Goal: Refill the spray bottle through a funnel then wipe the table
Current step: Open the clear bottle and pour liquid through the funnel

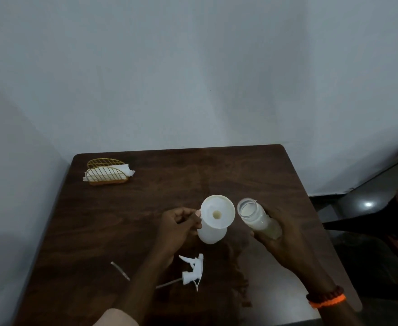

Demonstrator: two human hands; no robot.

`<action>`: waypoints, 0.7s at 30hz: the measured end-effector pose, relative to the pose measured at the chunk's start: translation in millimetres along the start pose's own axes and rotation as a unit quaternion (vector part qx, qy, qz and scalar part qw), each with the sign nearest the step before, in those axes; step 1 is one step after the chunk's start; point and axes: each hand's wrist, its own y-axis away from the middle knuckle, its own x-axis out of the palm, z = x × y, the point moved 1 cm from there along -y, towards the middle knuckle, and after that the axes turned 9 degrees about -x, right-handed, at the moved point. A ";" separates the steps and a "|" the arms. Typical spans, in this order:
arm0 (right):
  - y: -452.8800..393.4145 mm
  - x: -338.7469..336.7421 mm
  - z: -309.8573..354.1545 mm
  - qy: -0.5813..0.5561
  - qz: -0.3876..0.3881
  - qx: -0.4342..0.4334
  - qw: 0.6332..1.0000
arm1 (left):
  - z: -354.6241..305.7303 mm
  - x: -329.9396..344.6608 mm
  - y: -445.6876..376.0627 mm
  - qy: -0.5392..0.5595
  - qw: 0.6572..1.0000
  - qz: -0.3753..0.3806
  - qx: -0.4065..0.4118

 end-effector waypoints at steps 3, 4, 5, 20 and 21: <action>-8.7 3.0 -8.1 0.042 0.014 -0.014 0.999 | -0.6 0.7 -0.2 0.008 1.000 0.000 -0.002; -12.0 3.1 -8.1 0.054 0.018 -0.019 0.998 | -0.6 0.8 -0.6 0.012 1.000 0.000 -0.003; -15.1 2.5 -7.2 0.066 0.020 -0.021 0.997 | -0.7 1.1 -0.9 0.018 1.000 0.000 -0.004; -36.7 -9.8 7.6 0.241 0.027 -0.057 0.969 | -1.2 1.3 0.2 0.038 0.999 0.007 -0.001; -38.1 -10.7 9.3 0.245 0.030 -0.057 0.967 | -1.4 1.4 0.4 0.038 0.999 0.005 -0.001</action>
